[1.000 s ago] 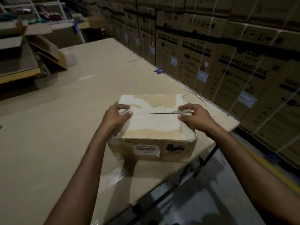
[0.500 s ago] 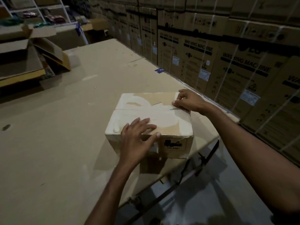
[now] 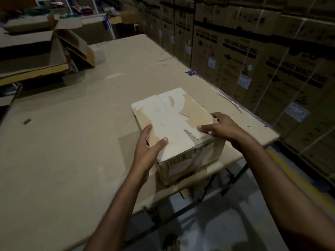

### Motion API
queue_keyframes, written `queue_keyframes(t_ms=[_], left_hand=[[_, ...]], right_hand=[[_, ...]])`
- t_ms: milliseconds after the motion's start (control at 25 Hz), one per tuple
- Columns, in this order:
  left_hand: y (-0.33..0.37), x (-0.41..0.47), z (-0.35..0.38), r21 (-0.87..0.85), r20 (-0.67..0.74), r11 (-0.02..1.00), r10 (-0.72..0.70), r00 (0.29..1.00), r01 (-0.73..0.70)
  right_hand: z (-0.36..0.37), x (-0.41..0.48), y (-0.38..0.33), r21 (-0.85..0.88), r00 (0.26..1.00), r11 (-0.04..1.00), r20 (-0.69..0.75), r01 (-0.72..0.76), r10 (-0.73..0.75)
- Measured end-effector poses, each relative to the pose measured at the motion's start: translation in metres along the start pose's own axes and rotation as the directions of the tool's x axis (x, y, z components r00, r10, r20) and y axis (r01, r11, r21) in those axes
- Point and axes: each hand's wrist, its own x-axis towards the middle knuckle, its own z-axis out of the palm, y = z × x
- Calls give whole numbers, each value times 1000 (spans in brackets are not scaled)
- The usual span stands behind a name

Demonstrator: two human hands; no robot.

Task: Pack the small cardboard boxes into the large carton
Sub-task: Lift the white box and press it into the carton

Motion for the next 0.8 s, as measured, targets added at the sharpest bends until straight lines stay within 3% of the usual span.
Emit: queue_keyframes(t_ms=[240,440,600,800], left_hand=[[2,-21,-59,78,-38,985,158,987,-155],[-5,-62,-92,-24,-148,978,201,968,-206],[-6,-88,-125,-1,-163,976,217,963,-220],[13,-109,-203,33,-204,992,128,970,-124]], right_hand=[[16,-60,10,134,968,959,14,248,-252],[64,-102,8,128,911,903,-16,410,-412],[96,-115,0,192,936,919,6,344,-352],[147,-139,-44,256,970,940,34,225,-241]])
